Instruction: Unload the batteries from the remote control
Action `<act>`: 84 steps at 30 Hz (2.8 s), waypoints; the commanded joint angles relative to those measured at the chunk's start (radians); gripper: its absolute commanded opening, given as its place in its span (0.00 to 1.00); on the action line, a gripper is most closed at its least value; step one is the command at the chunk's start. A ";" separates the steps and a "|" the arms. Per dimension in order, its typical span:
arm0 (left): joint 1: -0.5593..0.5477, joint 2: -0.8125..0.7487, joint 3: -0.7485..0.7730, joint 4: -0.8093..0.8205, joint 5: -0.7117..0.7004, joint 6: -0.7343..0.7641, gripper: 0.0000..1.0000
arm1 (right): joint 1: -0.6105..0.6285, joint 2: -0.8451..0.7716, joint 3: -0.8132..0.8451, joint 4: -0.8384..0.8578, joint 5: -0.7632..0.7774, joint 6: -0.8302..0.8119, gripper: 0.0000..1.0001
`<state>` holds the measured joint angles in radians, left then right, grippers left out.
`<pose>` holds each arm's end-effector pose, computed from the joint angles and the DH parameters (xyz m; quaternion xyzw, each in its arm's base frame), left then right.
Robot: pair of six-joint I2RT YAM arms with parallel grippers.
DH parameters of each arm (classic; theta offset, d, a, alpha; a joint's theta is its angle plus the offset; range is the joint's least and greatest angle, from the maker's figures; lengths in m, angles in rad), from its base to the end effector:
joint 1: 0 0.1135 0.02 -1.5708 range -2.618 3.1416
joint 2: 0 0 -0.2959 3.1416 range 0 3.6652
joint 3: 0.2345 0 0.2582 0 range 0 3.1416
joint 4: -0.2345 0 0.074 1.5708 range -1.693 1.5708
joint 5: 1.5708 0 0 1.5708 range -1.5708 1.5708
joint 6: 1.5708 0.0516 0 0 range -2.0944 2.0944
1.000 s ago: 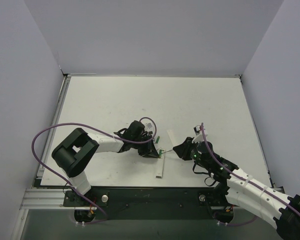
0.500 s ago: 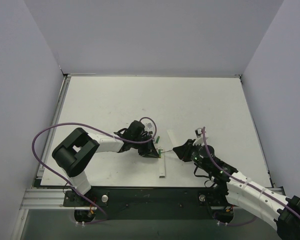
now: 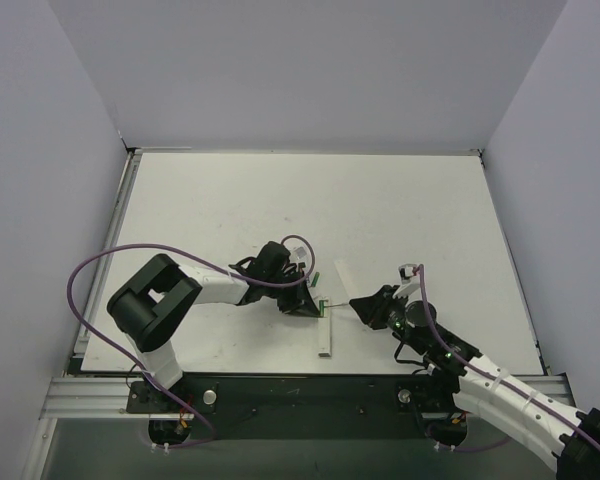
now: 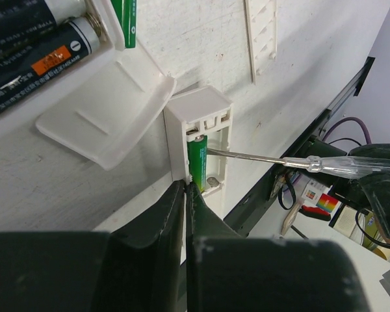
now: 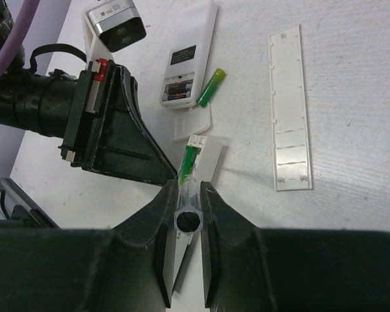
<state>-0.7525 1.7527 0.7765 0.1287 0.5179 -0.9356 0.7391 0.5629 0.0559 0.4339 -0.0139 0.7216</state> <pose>0.2326 -0.2528 0.1410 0.0076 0.9086 -0.4147 0.0483 0.1057 0.0973 0.1927 -0.0111 0.7324 0.4580 0.5037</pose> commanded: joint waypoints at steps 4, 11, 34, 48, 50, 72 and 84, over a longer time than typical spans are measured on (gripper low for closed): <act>-0.010 0.034 -0.019 0.000 -0.045 0.018 0.02 | 0.002 -0.028 -0.134 0.008 -0.014 0.124 0.00; -0.010 0.039 -0.016 0.003 -0.045 0.015 0.02 | 0.002 -0.029 -0.165 -0.009 0.011 0.139 0.00; -0.011 0.022 0.024 -0.064 -0.067 0.047 0.09 | -0.006 -0.038 -0.163 -0.043 -0.015 0.288 0.00; -0.011 0.011 0.044 -0.103 -0.082 0.067 0.17 | -0.015 -0.107 -0.177 -0.076 -0.001 0.312 0.00; -0.010 0.007 0.050 -0.116 -0.084 0.070 0.17 | -0.017 -0.100 -0.163 -0.083 0.000 0.305 0.00; -0.013 -0.159 0.107 -0.305 -0.214 0.121 0.31 | -0.035 -0.187 -0.032 -0.331 0.080 0.152 0.00; -0.137 -0.197 0.119 -0.245 -0.176 0.190 0.35 | -0.119 -0.095 0.343 -0.665 -0.054 -0.067 0.00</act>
<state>-0.8429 1.5723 0.8505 -0.1730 0.3058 -0.7811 0.6231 0.4778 0.3305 -0.0841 -0.0204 0.7300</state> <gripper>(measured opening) 0.352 0.125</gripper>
